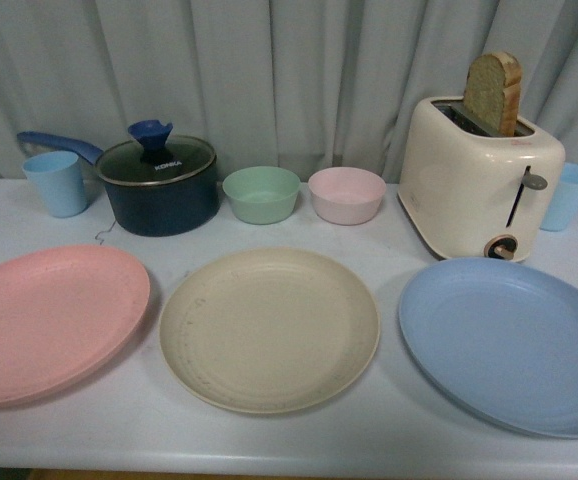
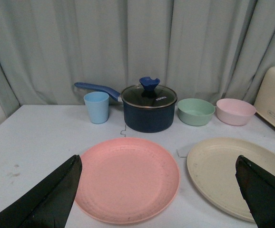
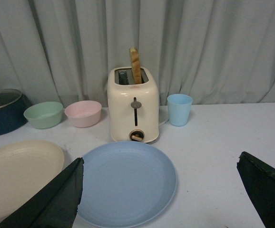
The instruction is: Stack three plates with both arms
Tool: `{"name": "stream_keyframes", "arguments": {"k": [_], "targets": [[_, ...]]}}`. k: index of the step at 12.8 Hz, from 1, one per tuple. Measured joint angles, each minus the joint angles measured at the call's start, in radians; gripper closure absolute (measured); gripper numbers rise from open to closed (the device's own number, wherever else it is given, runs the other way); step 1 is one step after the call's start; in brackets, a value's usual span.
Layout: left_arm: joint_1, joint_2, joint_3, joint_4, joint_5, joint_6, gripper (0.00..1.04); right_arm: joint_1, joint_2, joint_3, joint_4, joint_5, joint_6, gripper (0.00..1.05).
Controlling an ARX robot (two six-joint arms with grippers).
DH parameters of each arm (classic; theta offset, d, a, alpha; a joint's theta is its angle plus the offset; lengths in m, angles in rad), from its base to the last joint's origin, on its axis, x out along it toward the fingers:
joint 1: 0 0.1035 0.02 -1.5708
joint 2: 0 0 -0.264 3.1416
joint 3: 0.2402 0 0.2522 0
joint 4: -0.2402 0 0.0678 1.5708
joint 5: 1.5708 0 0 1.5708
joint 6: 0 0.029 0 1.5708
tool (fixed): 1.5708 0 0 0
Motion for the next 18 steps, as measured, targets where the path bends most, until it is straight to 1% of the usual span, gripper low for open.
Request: {"name": "stream_keyframes", "arguments": {"k": [8, 9, 10, 11, 12, 13, 14, 16, 18], "targets": [[0.000, 0.000, 0.000, 0.000, 0.000, 0.000, 0.07, 0.000, 0.000, 0.000, 0.000, 0.000, 0.000, 0.06], [-0.026, 0.021, 0.026, -0.095, -0.082, -0.020, 0.07, 0.000, 0.000, 0.000, 0.000, 0.000, 0.000, 0.06], [-0.080, 0.207, 0.117, -0.248, -0.272, -0.058, 0.07, 0.000, 0.000, 0.000, 0.000, 0.001, 0.000, 0.06], [0.024, 0.388, 0.158, -0.174, -0.325, -0.058, 0.07, 0.000, 0.000, 0.000, 0.002, 0.001, 0.000, 0.06], [0.160, 0.616, 0.214, -0.026, -0.181, -0.011, 0.07, 0.001, 0.000, 0.000, 0.000, 0.000, 0.000, 0.06], [0.249, 0.849, 0.305, 0.065, -0.047, 0.051, 0.07, 0.001, 0.000, 0.000, 0.001, 0.000, 0.000, 0.06], [0.330, 1.166, 0.450, 0.109, 0.072, 0.115, 0.07, 0.001, 0.000, 0.000, 0.000, 0.000, 0.000, 0.06], [0.386, 1.452, 0.621, 0.108, 0.158, 0.143, 0.07, 0.001, 0.000, 0.000, 0.000, 0.000, 0.000, 0.06], [0.411, 1.666, 0.778, 0.095, 0.210, 0.144, 0.07, 0.001, 0.000, 0.000, 0.000, 0.000, 0.000, 0.06]]}}
